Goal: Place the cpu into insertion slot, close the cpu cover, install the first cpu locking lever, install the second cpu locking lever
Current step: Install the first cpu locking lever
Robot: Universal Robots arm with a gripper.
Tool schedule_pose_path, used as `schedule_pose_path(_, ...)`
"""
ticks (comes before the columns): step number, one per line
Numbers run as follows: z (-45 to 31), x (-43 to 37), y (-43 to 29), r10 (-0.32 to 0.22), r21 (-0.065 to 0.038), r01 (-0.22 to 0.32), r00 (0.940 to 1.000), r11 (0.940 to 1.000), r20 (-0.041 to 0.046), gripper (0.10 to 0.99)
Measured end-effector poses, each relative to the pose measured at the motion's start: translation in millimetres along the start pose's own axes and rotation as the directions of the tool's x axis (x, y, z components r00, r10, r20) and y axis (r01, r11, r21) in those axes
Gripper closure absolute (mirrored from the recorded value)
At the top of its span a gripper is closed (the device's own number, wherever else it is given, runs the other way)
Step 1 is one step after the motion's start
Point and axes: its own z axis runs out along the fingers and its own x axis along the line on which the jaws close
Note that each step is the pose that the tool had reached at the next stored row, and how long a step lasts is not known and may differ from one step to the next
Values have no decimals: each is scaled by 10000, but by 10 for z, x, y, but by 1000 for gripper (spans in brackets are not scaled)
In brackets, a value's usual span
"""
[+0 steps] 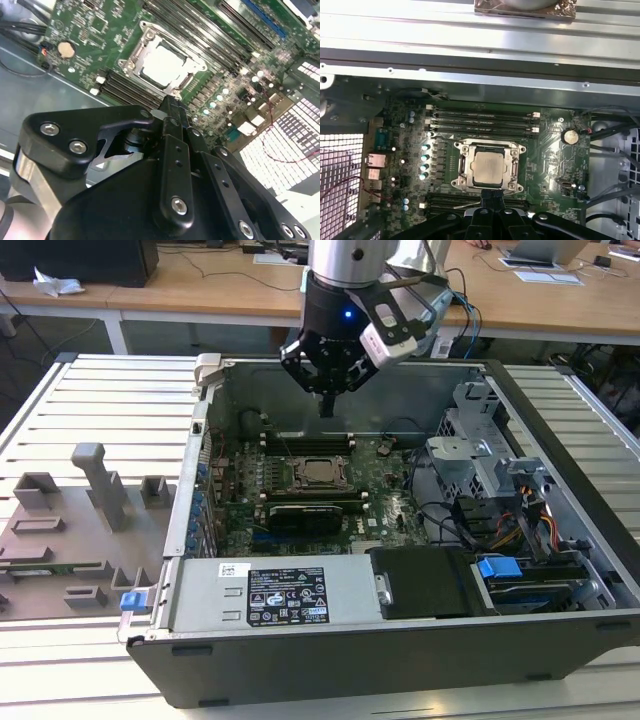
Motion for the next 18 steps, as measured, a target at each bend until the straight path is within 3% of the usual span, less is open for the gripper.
schedule_pose_path(4,6,153,12,-2,0,2,10000,10000,0,980)
schedule_pose_path(11,41,317,23,-1,0,1,10000,10000,0,980)
schedule_pose_path(18,134,354,22,-1,0,1,10000,10000,0,980)
